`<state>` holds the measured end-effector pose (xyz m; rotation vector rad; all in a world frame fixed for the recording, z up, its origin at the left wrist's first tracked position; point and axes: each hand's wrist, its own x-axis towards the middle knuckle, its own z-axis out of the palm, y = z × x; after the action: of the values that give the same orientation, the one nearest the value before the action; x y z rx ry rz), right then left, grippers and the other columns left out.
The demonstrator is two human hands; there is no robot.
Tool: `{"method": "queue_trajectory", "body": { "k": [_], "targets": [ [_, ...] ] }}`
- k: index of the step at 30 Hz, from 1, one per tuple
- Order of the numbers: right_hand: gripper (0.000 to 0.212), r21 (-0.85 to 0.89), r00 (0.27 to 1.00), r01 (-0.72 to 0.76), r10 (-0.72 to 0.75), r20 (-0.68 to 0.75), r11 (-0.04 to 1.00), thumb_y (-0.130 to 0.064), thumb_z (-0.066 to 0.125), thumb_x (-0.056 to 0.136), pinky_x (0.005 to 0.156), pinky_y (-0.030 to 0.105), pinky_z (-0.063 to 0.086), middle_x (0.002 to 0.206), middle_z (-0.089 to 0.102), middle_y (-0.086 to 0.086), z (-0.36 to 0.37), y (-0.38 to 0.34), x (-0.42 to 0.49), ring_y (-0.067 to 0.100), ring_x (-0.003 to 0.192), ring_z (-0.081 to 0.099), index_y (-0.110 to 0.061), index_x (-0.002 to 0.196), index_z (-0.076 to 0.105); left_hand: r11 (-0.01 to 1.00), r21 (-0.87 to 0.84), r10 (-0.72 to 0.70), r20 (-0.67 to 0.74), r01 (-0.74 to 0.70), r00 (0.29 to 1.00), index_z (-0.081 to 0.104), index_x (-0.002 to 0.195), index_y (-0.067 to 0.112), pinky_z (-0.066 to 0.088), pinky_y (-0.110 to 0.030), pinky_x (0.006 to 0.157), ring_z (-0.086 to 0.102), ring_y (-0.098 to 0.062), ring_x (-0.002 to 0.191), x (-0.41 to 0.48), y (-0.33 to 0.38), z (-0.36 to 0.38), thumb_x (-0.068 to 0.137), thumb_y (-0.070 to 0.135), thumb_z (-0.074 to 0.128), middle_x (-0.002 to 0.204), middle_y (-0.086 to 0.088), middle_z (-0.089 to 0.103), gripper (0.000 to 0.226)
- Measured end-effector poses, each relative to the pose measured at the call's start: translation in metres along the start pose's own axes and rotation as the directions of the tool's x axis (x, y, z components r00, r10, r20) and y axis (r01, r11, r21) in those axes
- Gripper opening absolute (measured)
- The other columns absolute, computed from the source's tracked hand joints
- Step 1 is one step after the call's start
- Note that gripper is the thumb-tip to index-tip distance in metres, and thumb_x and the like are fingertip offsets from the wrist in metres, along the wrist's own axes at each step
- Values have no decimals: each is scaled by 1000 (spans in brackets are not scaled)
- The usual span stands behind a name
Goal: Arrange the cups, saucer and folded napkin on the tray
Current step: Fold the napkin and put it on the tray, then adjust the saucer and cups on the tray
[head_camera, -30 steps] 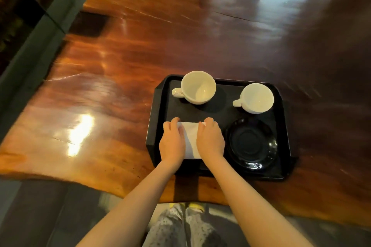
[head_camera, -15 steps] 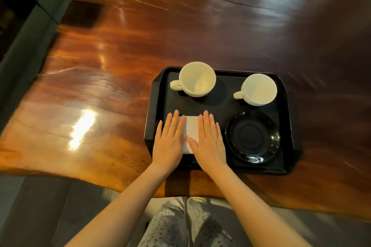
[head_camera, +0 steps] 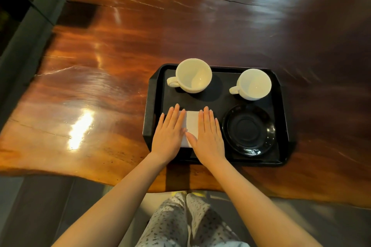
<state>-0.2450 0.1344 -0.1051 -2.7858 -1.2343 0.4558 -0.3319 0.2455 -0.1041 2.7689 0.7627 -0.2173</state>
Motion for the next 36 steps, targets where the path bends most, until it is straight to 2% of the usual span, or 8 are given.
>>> {"method": "queue_trajectory", "body": {
  "k": [4,8,10,13,22,30,33,36],
  "targets": [
    [76,128,998,56,-52,-34,990,-56,25,93,117,34,-3,159,-8,7,-23,0,-6,21,146,-8,-14,149,-4,998,-47,28,-28,-30,999,5,149,20,2,-38,119,-4,-22,147,0,4,-12,101,31,27,160,-7,-1,55],
    [55,454,955,-50,176,-239,889,-33,42,96,114,34,19,155,24,7,-64,42,-11,20,143,18,-14,145,27,879,-476,-101,-236,-24,967,42,137,9,25,-22,109,39,-22,133,-18,36,-27,95,16,47,144,-10,44,44],
    [44,500,897,-177,348,-274,848,-20,44,95,108,37,31,143,42,12,-76,80,-14,27,134,32,-8,138,41,694,-717,-173,-86,60,981,49,130,9,35,-16,98,53,-17,112,-29,66,-27,92,10,50,125,-7,57,38],
    [41,436,874,-376,469,-125,818,-14,41,97,102,39,35,139,46,14,-81,122,-17,31,129,34,-4,137,42,437,-838,-187,271,327,944,46,134,10,50,-31,93,60,-18,95,-28,108,-25,92,8,49,115,-6,59,43],
    [42,347,894,-421,448,2,838,-8,40,97,92,37,42,135,47,13,-78,147,-13,30,122,39,-7,139,39,493,-732,-271,385,471,882,32,143,12,45,-44,103,55,-29,119,1,145,-28,92,9,51,139,-13,49,54],
    [45,440,916,-376,400,40,816,-16,45,96,97,36,41,137,45,11,-76,148,-15,26,126,39,-9,139,37,618,-620,-307,376,483,874,33,143,14,43,-43,106,51,-25,124,3,135,-38,93,14,50,142,-10,47,52],
    [52,504,923,-343,383,27,792,-22,46,95,101,38,39,143,41,10,-86,162,-2,26,131,36,-10,143,30,697,-591,-313,259,406,914,33,143,16,38,-38,110,45,-22,131,12,137,-52,94,15,48,145,-7,45,52],
    [67,656,950,-279,299,85,701,-18,55,92,113,42,29,153,29,8,-100,179,28,24,141,27,-13,148,19,585,-726,-288,231,362,929,25,146,20,33,-34,111,37,-20,137,41,151,-66,92,11,46,151,-5,35,59]
  ]
}}
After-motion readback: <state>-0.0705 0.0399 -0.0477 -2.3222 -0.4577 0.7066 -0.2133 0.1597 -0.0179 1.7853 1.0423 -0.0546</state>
